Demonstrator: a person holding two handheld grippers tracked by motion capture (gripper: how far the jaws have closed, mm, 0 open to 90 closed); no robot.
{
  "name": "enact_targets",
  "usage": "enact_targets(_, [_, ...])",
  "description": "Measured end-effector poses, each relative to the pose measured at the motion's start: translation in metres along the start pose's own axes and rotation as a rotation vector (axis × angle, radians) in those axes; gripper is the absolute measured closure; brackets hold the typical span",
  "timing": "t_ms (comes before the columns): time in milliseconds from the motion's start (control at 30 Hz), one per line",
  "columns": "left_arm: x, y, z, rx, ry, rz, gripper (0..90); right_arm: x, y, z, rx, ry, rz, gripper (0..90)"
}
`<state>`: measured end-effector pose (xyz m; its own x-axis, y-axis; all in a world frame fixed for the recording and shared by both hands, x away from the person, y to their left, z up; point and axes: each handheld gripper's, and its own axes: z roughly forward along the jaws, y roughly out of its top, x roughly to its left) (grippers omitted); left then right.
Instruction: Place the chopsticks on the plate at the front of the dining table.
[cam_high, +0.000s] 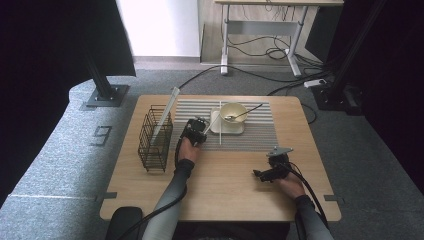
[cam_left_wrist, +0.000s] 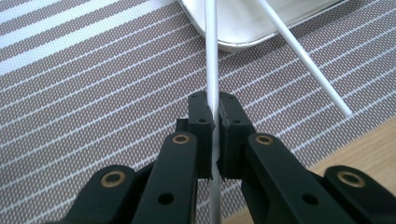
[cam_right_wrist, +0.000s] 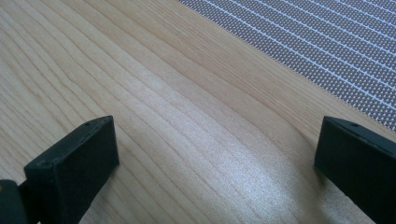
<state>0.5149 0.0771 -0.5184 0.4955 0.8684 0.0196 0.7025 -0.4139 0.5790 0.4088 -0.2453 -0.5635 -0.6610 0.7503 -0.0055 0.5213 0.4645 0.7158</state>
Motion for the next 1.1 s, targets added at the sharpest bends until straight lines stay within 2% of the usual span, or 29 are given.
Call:
enact_targets(233, [-0.003, 0.006, 0.008, 0.001, 0.004, 0.017, 84.8, 0.0, 0.0, 0.0, 0.0, 0.002, -0.002, 0.0])
enact_targets(433, [-0.004, 0.008, 0.014, -0.001, -0.001, 0.015, 84.5, 0.0, 0.0, 0.0, 0.0, 0.004, -0.004, 0.0])
enact_targets(667, [-0.003, 0.009, 0.019, -0.007, -0.029, 0.003, 83.9, 0.001, 0.0, 0.0, 0.0, 0.005, -0.005, 0.0])
enact_targets(1100, [-0.008, 0.009, 0.022, -0.031, -0.089, 0.007, 79.8, 0.001, 0.0, 0.0, 0.0, 0.005, -0.004, 0.0])
